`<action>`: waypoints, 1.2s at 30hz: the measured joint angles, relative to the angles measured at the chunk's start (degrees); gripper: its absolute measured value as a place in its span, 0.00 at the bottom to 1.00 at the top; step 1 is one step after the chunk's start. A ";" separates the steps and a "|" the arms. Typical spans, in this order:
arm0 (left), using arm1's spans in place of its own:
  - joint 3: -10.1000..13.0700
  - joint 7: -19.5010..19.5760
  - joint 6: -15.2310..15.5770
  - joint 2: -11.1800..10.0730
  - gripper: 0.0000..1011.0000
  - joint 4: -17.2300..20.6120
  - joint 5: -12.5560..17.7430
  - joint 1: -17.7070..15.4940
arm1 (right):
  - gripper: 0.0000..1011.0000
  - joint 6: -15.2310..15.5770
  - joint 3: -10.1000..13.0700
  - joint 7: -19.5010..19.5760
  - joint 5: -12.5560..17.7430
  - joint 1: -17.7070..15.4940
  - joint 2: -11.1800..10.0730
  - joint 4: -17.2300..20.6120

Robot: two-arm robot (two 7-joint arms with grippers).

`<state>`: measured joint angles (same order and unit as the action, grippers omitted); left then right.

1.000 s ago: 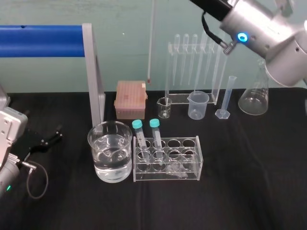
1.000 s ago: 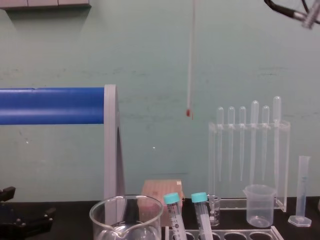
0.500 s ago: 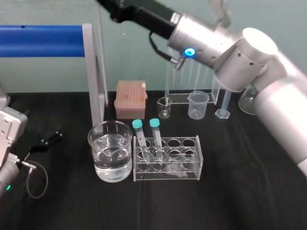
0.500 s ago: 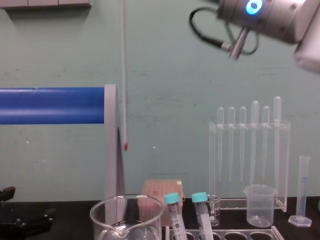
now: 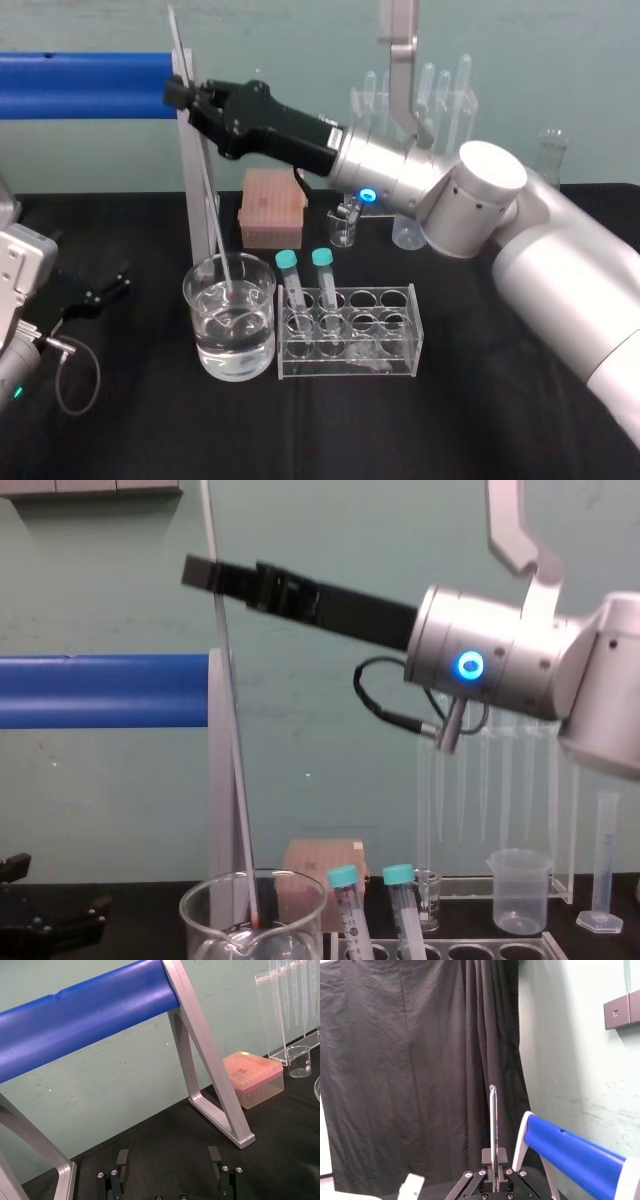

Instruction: Hold the thermometer with one hand and immerse one end into the beaker, then reinsert it into the test tube rack.

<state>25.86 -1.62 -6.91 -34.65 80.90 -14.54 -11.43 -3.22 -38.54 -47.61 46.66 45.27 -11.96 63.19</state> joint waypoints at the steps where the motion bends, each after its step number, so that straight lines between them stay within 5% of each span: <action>1: 0.00 0.00 0.00 0.00 1.00 0.00 0.00 0.00 | 0.06 -0.49 0.00 -0.32 -0.14 -0.14 0.20 -0.57; 11: 0.00 0.00 0.00 0.00 1.00 0.00 0.00 0.00 | 0.06 -4.14 -0.17 -2.97 -2.44 -1.48 2.11 -6.09; 36: 0.00 0.00 0.00 0.00 1.00 0.00 0.00 0.00 | 0.06 -3.53 1.22 -3.91 -5.78 -2.73 3.68 -9.36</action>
<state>25.86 -1.62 -6.91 -34.65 80.90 -14.55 -11.43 -6.75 -37.32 -51.52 40.88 42.53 -8.28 53.83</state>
